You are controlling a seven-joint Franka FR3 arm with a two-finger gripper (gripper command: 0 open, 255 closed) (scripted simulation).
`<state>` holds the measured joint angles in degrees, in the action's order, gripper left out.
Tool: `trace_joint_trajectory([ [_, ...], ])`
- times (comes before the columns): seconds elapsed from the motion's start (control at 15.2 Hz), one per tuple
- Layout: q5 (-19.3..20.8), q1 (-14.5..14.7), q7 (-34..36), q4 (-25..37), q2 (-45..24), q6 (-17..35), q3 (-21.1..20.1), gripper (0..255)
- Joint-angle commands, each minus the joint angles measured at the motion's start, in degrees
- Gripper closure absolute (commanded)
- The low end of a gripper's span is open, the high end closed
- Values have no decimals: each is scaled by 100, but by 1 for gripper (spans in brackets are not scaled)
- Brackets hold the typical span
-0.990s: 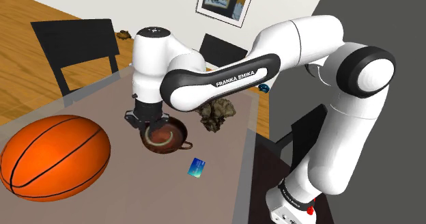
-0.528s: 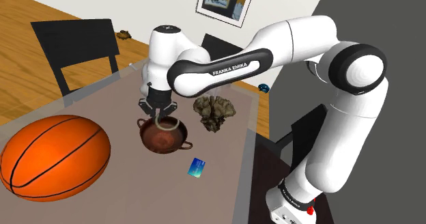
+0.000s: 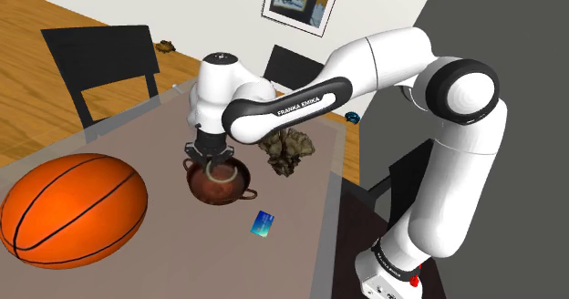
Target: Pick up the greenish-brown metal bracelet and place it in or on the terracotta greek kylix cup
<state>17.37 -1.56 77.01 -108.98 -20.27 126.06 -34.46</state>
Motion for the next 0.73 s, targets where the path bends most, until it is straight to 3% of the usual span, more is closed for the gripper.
trace_joint_trajectory([
  [0.0, 61, 11, 40, -85, -61, 137, 31, 255],
  [0.66, 134, 37, 91, -127, -147, 248, 67, 255],
])
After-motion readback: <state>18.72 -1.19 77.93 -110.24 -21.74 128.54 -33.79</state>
